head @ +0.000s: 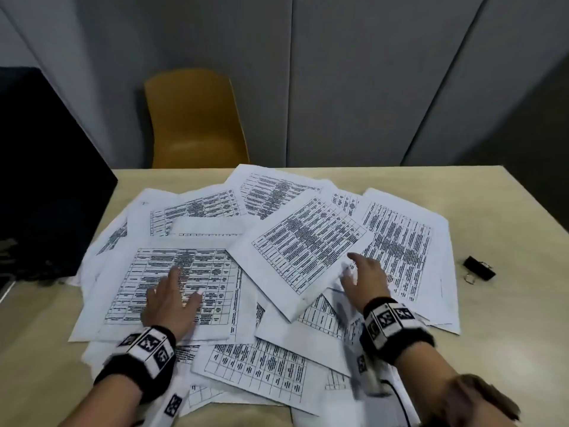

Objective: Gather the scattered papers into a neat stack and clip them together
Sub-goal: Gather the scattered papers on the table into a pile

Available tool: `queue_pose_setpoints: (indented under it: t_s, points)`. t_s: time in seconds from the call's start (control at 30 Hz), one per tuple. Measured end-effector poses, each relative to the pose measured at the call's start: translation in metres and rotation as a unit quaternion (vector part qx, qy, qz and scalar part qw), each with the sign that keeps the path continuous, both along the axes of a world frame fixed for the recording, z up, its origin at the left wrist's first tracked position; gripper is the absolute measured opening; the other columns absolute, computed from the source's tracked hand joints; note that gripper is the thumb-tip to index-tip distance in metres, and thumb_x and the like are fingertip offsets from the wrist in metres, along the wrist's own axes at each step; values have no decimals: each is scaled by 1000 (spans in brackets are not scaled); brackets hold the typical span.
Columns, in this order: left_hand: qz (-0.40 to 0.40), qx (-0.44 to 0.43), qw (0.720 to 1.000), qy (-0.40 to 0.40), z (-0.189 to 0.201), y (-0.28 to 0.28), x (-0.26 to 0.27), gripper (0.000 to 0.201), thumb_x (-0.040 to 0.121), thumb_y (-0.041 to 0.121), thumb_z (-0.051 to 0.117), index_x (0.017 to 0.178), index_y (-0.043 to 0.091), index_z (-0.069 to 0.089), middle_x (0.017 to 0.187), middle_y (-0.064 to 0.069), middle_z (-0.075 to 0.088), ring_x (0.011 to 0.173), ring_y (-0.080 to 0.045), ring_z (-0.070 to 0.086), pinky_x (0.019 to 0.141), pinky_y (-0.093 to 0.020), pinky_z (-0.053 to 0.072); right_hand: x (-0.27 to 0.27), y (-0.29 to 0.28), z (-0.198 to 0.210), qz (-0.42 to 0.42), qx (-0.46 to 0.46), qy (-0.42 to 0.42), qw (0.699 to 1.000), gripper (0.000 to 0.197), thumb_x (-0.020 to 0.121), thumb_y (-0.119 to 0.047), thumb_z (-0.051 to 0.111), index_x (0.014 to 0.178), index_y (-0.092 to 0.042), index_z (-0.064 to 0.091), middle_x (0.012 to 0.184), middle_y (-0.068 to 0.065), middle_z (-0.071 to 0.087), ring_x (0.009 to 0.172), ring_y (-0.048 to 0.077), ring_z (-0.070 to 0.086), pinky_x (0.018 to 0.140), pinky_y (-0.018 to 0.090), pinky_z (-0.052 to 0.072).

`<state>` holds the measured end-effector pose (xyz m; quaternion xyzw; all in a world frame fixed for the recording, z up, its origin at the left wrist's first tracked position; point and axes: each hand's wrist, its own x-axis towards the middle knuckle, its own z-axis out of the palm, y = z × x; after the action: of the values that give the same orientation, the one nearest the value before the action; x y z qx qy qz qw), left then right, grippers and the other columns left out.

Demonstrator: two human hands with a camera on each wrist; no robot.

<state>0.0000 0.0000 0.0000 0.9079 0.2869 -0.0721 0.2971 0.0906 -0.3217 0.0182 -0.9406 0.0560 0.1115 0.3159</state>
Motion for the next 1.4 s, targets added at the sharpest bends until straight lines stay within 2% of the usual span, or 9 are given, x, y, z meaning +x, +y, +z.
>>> queue_pose_setpoints:
  t_s: [0.23, 0.37, 0.5, 0.63, 0.77, 0.9, 1.07, 1.27, 1.4]
  points:
    - [-158, 2, 984, 87, -4, -56, 15, 74, 94, 48, 34, 147, 29, -15, 159, -1, -1, 146, -29, 9, 116, -43, 12, -7, -6, -15, 209, -191, 111, 953, 61, 92, -51, 32, 145, -41, 3, 155, 14, -16, 143, 37, -11, 114, 51, -1]
    - [-116, -155, 979, -57, 7, -53, 19, 66, 92, 29, 51, 146, 34, 13, 155, -4, 25, 135, -22, 36, 107, -27, 25, 1, -23, -15, 226, -85, 47, 969, 49, 89, -38, 51, 136, -39, 39, 156, 10, 12, 143, 28, 15, 116, 45, 13]
    - [126, -61, 983, -117, -8, -19, 26, 80, 85, 38, 57, 147, 28, 7, 151, -16, 30, 135, -36, 35, 111, -50, 31, 27, -52, -18, 74, -109, 7, 991, 62, 86, -40, 56, 141, -27, 33, 153, 18, 19, 140, 32, 19, 113, 47, 20]
    - [68, 16, 996, 64, -24, -29, 32, 87, 84, 51, 52, 149, 24, 1, 158, -11, 13, 143, -35, 15, 115, -49, 20, 21, -41, -18, 127, -173, 103, 971, 61, 90, -50, 43, 144, -35, 20, 157, 14, -6, 144, 35, -2, 115, 51, 5]
    - [12, -50, 999, -11, -32, -44, 35, 78, 83, 40, 59, 147, 26, 16, 154, -10, 25, 140, -33, 25, 112, -51, 26, -6, -20, -16, 195, -145, 45, 969, 59, 76, -53, 31, 123, -24, 52, 151, 15, 27, 138, 33, 26, 112, 45, 21]
    - [89, -1, 994, -57, -27, -32, 32, 85, 80, 36, 64, 147, 21, 14, 152, -12, 30, 141, -35, 21, 113, -49, 24, 1, -32, -15, 43, -47, -2, 998, 47, 82, -29, 58, 126, -13, 52, 133, 17, 48, 125, 32, 41, 106, 43, 32]
    - [21, 21, 998, 54, -19, -38, 23, 83, 84, 43, 55, 149, 21, 9, 158, -9, 14, 144, -33, 11, 115, -47, 17, 6, -30, -10, -30, 6, 36, 999, 62, 86, -43, 40, 137, -9, 38, 139, 21, 43, 127, 34, 39, 106, 44, 30]
    - [37, -90, 994, -53, -9, -44, 18, 69, 82, 26, 63, 141, 20, 29, 134, -11, 51, 122, -30, 48, 104, -44, 39, -9, 8, -7, -116, 128, 64, 983, 89, 81, -29, 68, 147, -15, 10, 122, 21, 57, 112, 33, 55, 96, 38, 42]
    - [109, -226, 967, -42, -2, -39, 17, 69, 79, 16, 65, 138, 25, 30, 101, -6, 68, 97, -29, 64, 92, -46, 50, -18, 24, -21, -193, 187, 105, 957, 68, 80, -22, 70, 135, -9, 31, 127, 19, 54, 113, 34, 55, 98, 41, 45]
